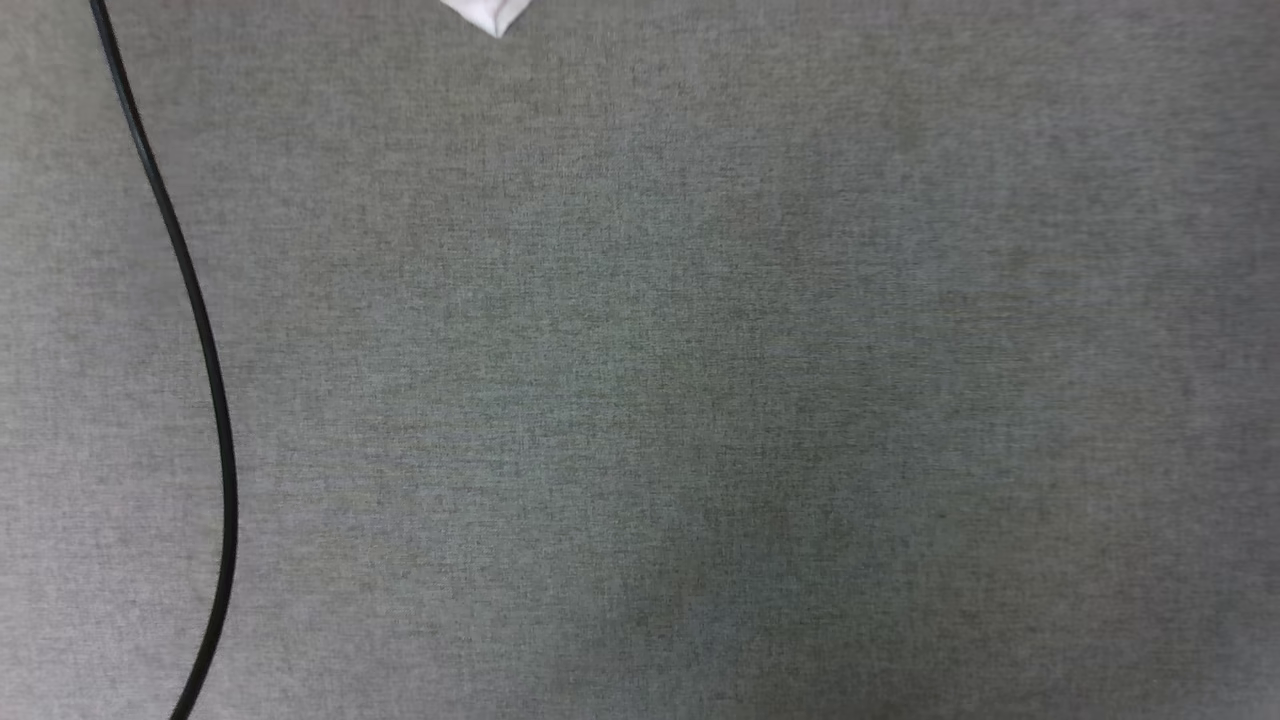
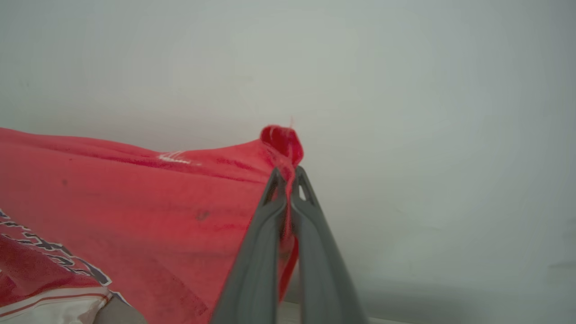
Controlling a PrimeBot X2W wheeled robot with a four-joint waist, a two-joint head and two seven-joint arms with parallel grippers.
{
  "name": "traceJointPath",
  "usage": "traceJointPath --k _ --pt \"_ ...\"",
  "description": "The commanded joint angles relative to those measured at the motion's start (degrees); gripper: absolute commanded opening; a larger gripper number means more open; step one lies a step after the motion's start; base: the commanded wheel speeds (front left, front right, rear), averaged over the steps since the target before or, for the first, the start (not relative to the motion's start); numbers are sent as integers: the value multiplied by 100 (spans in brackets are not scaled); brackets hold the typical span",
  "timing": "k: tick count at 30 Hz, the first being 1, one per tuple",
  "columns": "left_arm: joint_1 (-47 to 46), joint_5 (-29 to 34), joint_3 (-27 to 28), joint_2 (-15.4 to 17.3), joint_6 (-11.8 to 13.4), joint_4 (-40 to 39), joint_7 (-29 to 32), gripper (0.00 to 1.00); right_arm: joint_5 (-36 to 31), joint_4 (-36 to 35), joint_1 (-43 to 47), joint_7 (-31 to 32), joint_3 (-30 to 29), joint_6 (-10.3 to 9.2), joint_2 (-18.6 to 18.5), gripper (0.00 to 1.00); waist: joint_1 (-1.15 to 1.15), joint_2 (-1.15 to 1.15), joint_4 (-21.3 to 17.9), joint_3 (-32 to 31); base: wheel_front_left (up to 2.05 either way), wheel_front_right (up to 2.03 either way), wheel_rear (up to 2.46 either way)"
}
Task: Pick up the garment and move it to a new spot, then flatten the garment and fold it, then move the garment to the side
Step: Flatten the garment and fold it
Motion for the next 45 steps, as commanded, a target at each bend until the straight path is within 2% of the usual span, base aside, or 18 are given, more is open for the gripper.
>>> traceJointPath --k 1,9,15,20,26,30,38,45 --pt "55 -126 -80 -13 6 60 0 0 9 88 5 -93 36 -12 0 0 -1 0 39 107 0 0 0" --pt "1080 -1126 -840 106 3 88 -37 0 251 719 815 -505 483 -10 63 0 -1 0 27 -106 0 0 0" --pt "2479 -1951 -1356 174 2 -109 -317 0 666 1056 2133 -933 939 -10 16 0 -1 0 27 -694 0 0 0" --pt "3776 -2366 -1658 346 2 -313 -642 0 1116 997 3396 -1264 1248 -10 -3 0 -1 0 -9 -1312 0 0 0" --pt "5108 -2583 -1825 480 3 -630 -832 0 1560 551 4793 -1311 1628 -11 -340 0 -1 0 24 -2009 0 0 0" --pt "5923 -2627 -1779 564 18 -837 -871 0 1719 162 5614 -1317 1646 -12 -547 0 -1 0 20 -2415 0 0 0" --pt "7271 -2659 -1663 737 348 -1508 -895 0 1737 -538 7050 -1291 1319 -13 -632 0 -1 0 50 -3000 0 0 0" --pt "8556 -2855 -1552 1003 799 -2421 -899 0 1497 -1409 8471 -1024 726 -14 -414 0 -1 0 78 -3384 0 0 0"
